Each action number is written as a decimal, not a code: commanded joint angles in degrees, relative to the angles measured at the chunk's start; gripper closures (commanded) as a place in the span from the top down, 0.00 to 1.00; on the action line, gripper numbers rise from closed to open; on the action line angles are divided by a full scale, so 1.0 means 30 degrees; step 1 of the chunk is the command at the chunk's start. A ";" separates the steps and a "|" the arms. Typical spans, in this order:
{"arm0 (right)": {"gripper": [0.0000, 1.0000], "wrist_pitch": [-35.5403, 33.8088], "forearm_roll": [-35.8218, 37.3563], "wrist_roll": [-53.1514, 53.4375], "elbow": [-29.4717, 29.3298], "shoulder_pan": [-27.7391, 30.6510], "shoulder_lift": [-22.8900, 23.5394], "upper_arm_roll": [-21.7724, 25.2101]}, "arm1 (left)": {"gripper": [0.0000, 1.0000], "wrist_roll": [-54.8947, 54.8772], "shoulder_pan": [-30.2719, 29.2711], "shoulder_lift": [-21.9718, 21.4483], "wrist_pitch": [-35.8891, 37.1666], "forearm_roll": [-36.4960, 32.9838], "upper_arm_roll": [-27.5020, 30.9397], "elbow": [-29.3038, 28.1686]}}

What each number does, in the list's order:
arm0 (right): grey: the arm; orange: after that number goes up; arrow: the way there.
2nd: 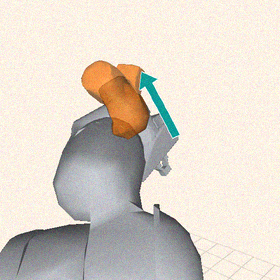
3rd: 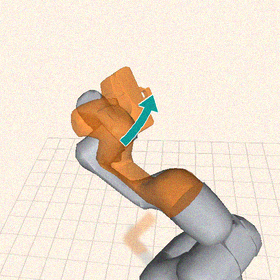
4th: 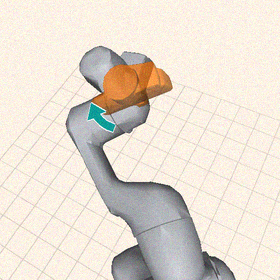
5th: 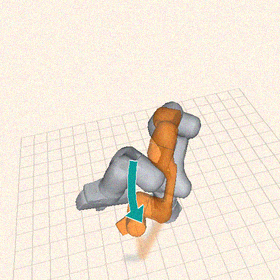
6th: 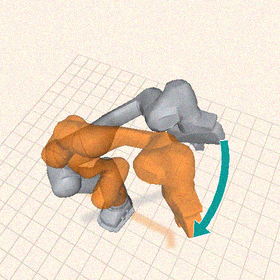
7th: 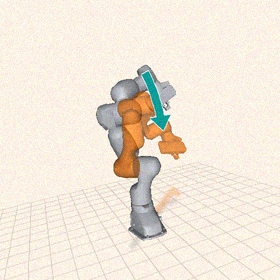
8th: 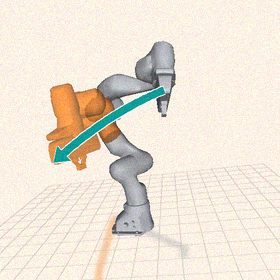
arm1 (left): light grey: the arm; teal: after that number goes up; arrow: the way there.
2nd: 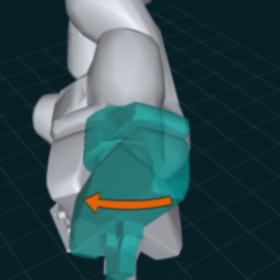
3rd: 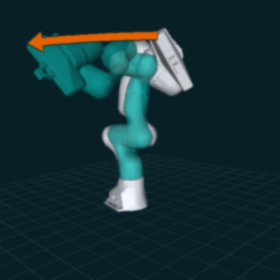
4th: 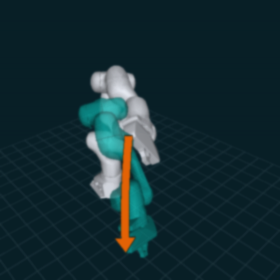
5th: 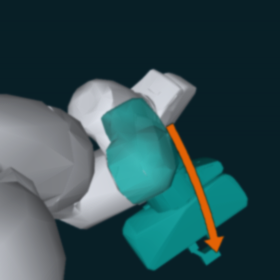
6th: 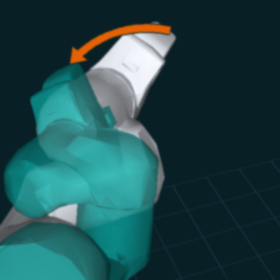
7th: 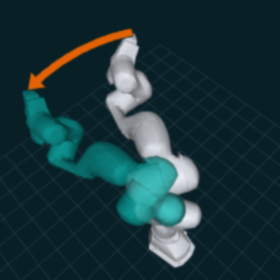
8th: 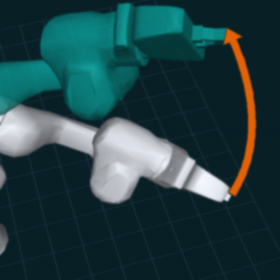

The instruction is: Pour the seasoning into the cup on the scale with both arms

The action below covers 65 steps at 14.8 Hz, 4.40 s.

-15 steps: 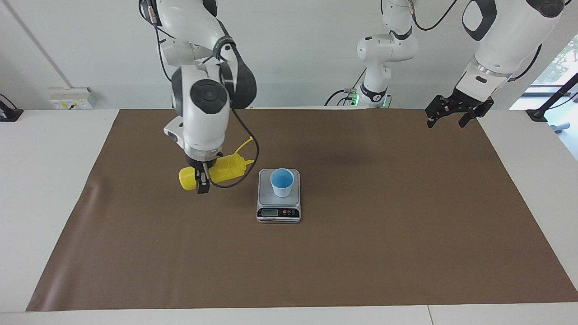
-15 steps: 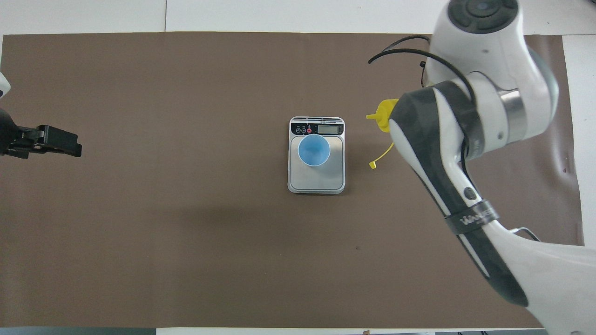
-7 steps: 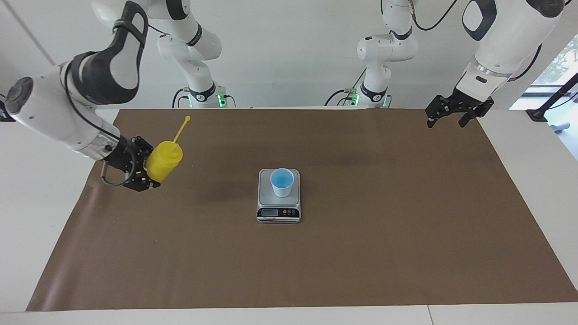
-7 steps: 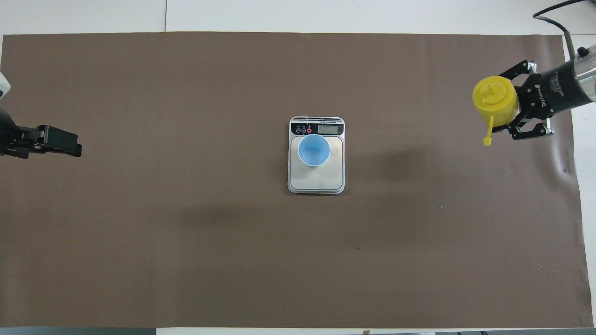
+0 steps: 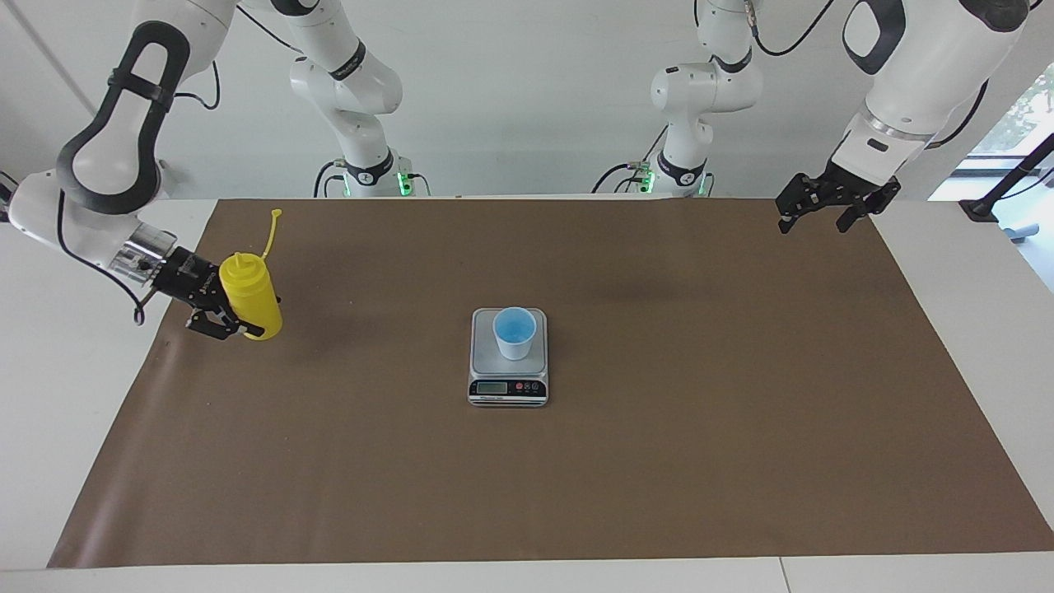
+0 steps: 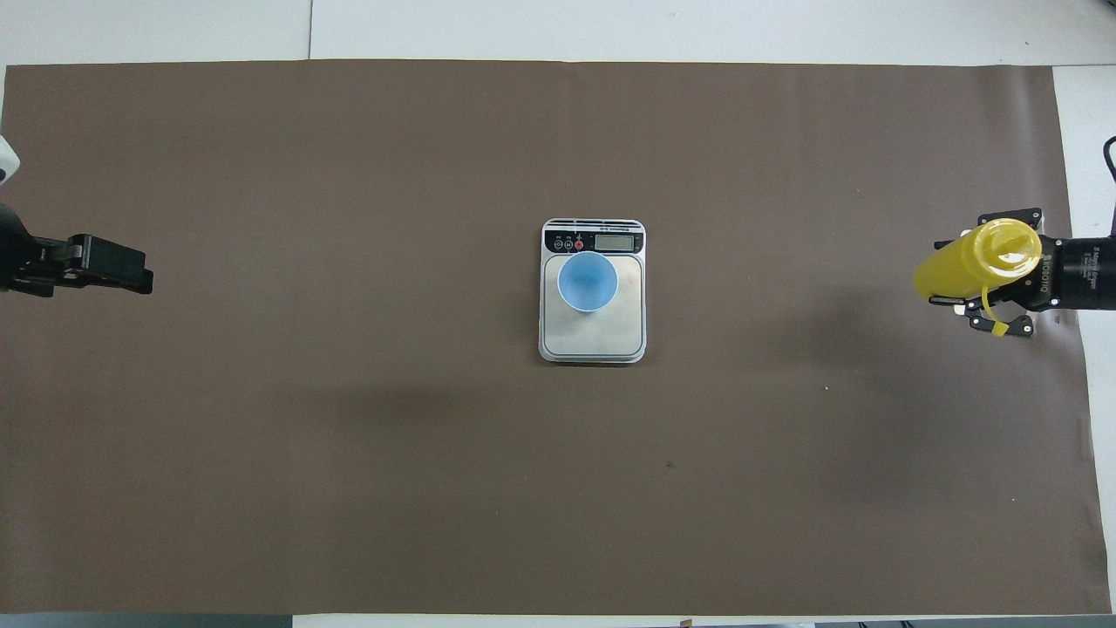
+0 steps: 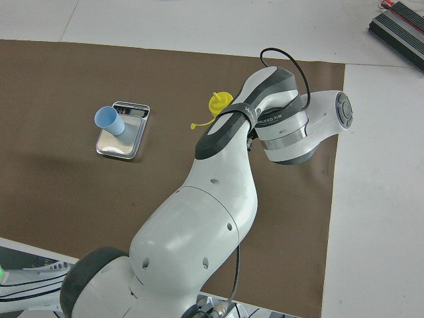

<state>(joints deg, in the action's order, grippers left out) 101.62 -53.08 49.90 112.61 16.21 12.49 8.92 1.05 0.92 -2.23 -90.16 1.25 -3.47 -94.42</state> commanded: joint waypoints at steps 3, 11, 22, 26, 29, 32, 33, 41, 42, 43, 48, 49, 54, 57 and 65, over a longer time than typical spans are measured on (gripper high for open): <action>0.00 -0.1208 -0.3510 -0.3767 -0.0006 0.1306 0.2776 -0.0307 | 1.00 -0.0174 -0.0160 -0.0400 0.0140 0.0259 -0.0046 -0.0315; 0.00 -0.1092 -0.5069 -0.5440 0.0960 0.1218 0.3685 -0.0306 | 1.00 -0.0174 -0.0160 -0.0429 0.0140 0.0259 -0.0046 -0.0315; 0.00 0.0635 -0.5655 -0.5644 0.1489 0.0576 0.4419 -0.0277 | 1.00 -0.0174 -0.0160 -0.0400 0.0140 0.0259 -0.0046 -0.0315; 0.94 0.0842 -0.5479 -0.6407 0.1371 0.0222 0.4420 -0.0277 | 1.00 -0.0174 -0.0160 -0.0400 0.0140 0.0259 -0.0046 -0.0315; 1.00 0.0201 -0.4781 -0.6378 0.1050 0.0454 0.4187 -0.0219 | 1.00 -0.0174 -0.0160 -0.0400 0.0140 0.0259 -0.0046 -0.0315; 1.00 -0.1469 -0.3696 -0.6378 0.0786 0.1419 0.3776 -0.0072 | 1.00 -0.0174 -0.0160 -0.0400 0.0140 0.0259 -0.0046 -0.0315; 1.00 -0.1907 -0.2996 -0.6320 0.0379 0.1800 0.3601 -0.0072 | 1.00 -0.0174 -0.0160 -0.0400 0.0140 0.0259 -0.0046 -0.0315; 1.00 -0.9172 0.3714 -0.5883 -0.7408 0.3621 0.3483 -0.0072 | 1.00 -0.0174 -0.0160 -0.0400 0.0140 0.0259 -0.0046 -0.0315; 1.00 -0.9351 0.4097 -0.5416 -0.7998 0.3475 0.3308 -0.0072 | 1.00 -0.0174 -0.0160 -0.0400 0.0140 0.0230 -0.0046 -0.0315; 1.00 -0.9237 0.4391 -0.5237 -0.8149 0.3445 0.2813 -0.0101 | 1.00 -0.0174 -0.0160 -0.0400 0.0140 0.0229 -0.0046 -0.0315; 1.00 -0.9790 0.9338 -0.5529 -1.1105 0.0436 0.1316 -0.0365 | 1.00 -0.0174 -0.0160 -0.0400 0.0140 0.0259 -0.0046 -0.0315; 1.00 -0.9677 0.9664 -0.5558 -1.1109 0.0021 0.0734 -0.0394 | 1.00 -0.0174 -0.0160 -0.0400 0.0140 0.0259 -0.0046 -0.0315; 1.00 -0.9324 1.1279 -0.5499 -1.0642 -0.2677 -0.0998 -0.0482 | 1.00 -0.0174 -0.0160 -0.0400 0.0140 0.0258 -0.0017 -0.0315; 1.00 -0.8161 1.1685 -0.5470 -1.0348 -0.3960 -0.1906 -0.0454 | 1.00 -0.0174 -0.0160 -0.0400 0.0140 0.0259 -0.0046 -0.0315; 1.00 -0.6982 1.6406 -1.1007 -0.8242 -0.5286 -0.4161 -0.0804 | 1.00 -0.0174 -0.0160 -0.0400 0.0140 0.0258 -0.0046 -0.0315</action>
<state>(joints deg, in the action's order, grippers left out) 77.78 -5.67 20.20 83.10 0.18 2.65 7.25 1.05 0.92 -2.23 -90.16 1.25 -3.47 -94.42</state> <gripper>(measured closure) 0.000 0.000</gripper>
